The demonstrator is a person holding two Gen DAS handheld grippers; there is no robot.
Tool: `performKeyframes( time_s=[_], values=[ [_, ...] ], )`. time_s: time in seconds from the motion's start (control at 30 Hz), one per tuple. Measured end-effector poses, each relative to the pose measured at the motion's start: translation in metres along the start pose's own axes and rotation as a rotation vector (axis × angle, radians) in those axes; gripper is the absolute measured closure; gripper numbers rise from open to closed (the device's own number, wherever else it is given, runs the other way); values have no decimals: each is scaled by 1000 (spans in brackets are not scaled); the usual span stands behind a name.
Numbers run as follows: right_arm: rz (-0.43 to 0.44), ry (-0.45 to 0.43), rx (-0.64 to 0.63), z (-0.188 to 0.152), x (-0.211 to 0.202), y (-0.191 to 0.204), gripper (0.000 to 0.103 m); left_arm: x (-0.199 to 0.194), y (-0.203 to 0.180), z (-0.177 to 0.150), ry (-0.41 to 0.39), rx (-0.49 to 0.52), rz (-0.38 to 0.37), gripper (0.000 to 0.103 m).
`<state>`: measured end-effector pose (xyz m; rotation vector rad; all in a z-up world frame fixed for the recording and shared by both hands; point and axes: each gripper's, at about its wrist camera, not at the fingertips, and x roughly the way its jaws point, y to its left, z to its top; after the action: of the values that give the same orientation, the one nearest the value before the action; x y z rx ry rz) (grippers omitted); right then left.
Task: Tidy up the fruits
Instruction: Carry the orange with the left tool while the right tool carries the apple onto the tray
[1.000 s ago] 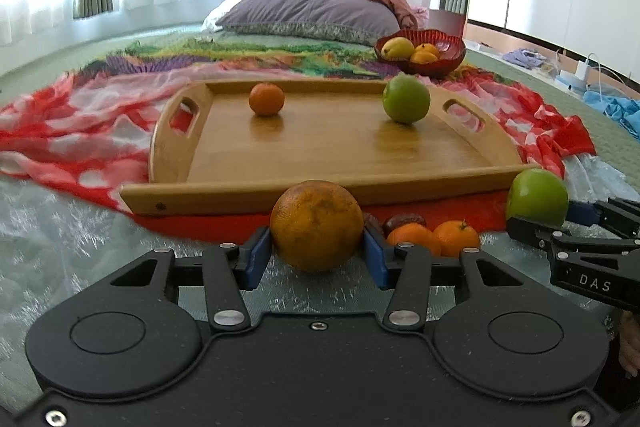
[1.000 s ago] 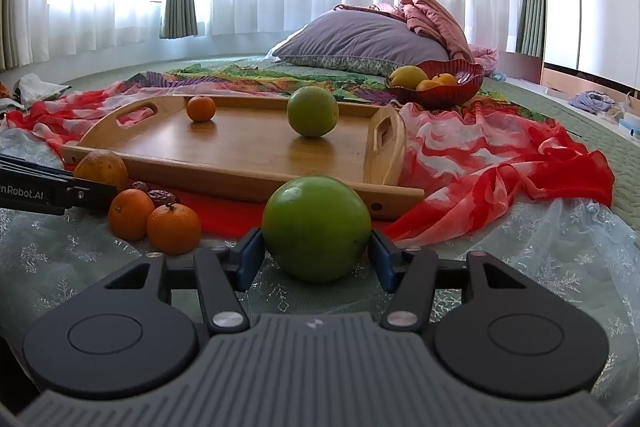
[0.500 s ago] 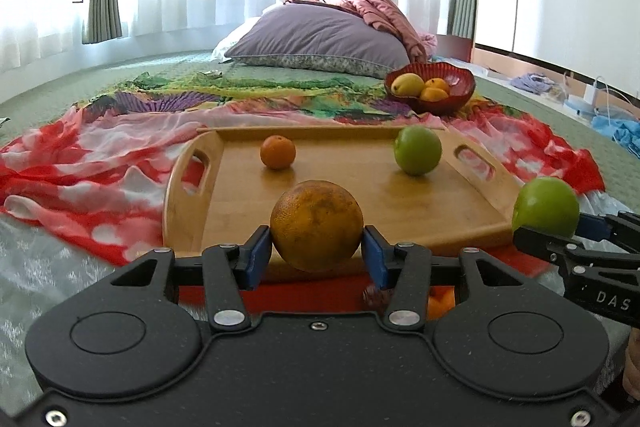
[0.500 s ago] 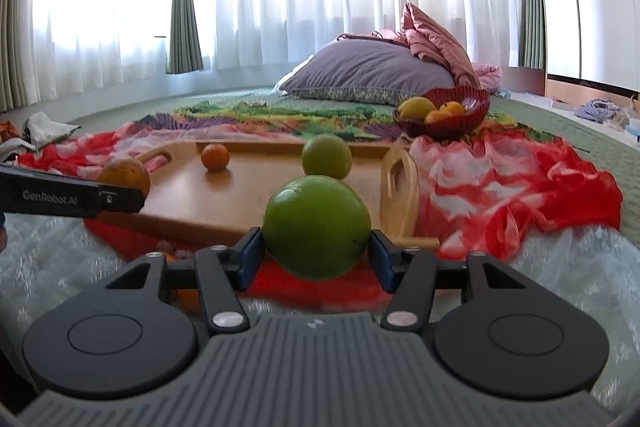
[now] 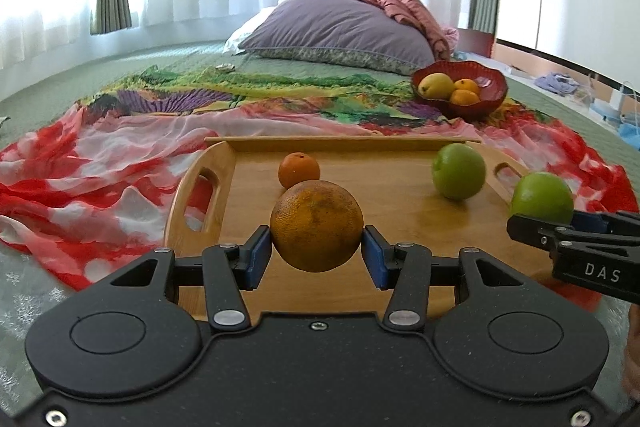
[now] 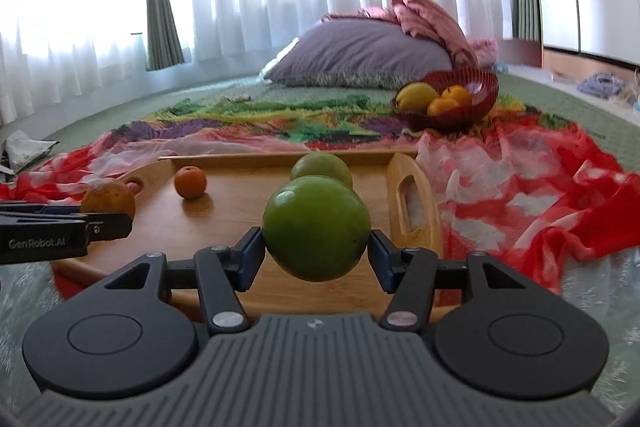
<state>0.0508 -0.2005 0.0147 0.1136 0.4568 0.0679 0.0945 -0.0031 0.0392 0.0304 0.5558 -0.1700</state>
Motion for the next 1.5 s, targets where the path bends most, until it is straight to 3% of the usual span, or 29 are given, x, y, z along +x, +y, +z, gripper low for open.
performKeyframes(
  time_s=[0.53, 1.5],
  values=[
    [-28, 64, 1, 6, 43, 0, 44, 54, 4, 11, 56, -19, 34, 56],
    [-29, 97, 7, 7, 53, -1, 43, 68, -1, 9, 71, 7, 42, 56]
  ],
)
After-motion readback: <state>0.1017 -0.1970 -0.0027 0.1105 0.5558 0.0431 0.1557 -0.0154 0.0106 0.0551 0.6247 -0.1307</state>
